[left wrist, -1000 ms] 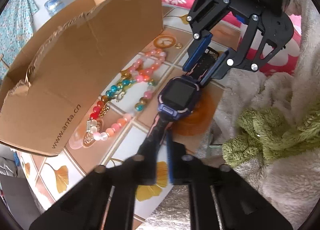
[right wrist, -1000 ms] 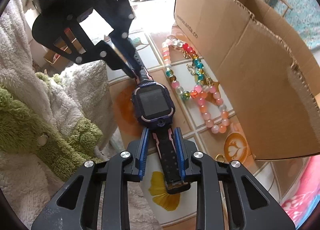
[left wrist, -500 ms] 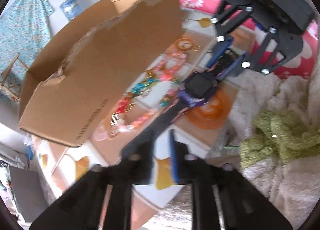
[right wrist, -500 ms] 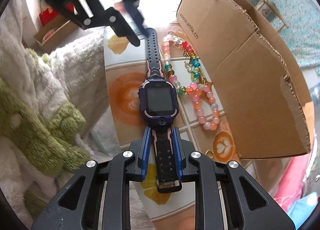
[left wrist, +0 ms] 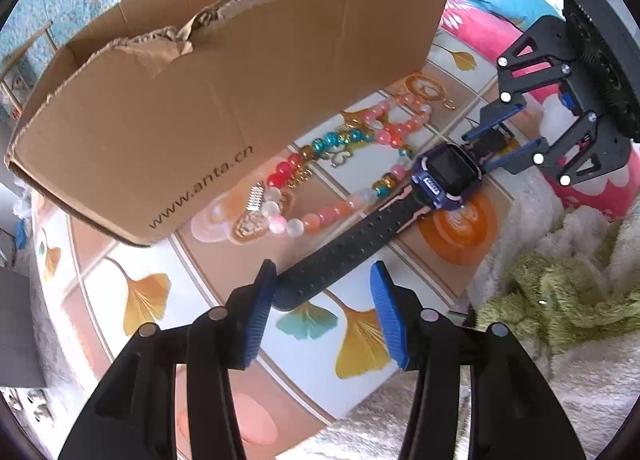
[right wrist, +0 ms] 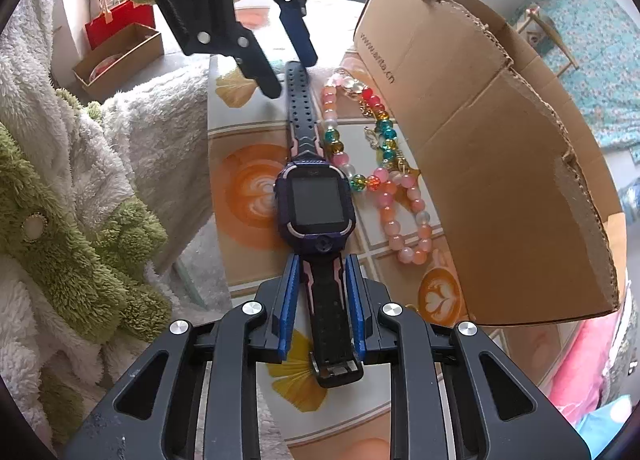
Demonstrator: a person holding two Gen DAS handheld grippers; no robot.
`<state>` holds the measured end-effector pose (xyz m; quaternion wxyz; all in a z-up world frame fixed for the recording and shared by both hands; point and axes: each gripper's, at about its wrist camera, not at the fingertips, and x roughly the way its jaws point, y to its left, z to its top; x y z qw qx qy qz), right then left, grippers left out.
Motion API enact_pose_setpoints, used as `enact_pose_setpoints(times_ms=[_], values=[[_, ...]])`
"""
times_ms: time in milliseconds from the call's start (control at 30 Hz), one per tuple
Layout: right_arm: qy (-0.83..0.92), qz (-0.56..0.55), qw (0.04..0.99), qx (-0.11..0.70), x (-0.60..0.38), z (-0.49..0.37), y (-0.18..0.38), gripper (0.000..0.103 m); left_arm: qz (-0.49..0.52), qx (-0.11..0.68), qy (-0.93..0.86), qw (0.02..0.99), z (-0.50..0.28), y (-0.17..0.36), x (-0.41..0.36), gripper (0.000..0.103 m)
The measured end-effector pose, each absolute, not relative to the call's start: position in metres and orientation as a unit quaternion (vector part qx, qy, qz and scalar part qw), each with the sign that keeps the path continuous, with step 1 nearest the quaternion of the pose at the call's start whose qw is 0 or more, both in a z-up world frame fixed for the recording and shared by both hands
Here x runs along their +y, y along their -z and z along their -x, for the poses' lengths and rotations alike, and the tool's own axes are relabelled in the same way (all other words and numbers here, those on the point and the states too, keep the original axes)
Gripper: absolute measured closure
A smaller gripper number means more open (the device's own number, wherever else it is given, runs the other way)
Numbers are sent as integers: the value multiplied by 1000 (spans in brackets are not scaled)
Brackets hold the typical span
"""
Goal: Organize jewelry
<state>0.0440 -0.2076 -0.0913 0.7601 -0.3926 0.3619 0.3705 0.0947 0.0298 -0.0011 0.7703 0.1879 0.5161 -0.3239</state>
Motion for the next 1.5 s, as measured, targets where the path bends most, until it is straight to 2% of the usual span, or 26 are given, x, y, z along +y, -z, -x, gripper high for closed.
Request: enact_pose_setpoints(times_ms=[100,367,633,867,1000,1333,1500], values=[[-370,387,763,361,-215,-44,89,83,-162,538,332,758,-89,1,37,56],[-364,369,775,363,-229,-48,86,68,-167,567,356,724,-57,1,16,56],[-370,374,773,354,-229,-47,84,57,-223,503,384,741,-48,-12,-28,55],[-405,356,759,364,-226,-61,82,57,-232,478,417,737,-64,-5,-55,55],[-430,319,747,395,-230,-73,81,65,-235,478,431,728,-70,0,-63,55],[-453,311,737,394,-235,-79,80,67,-285,444,453,719,-65,5,-80,56],[-442,316,745,387,-239,-74,79,70,-293,436,452,721,-53,4,-93,61]])
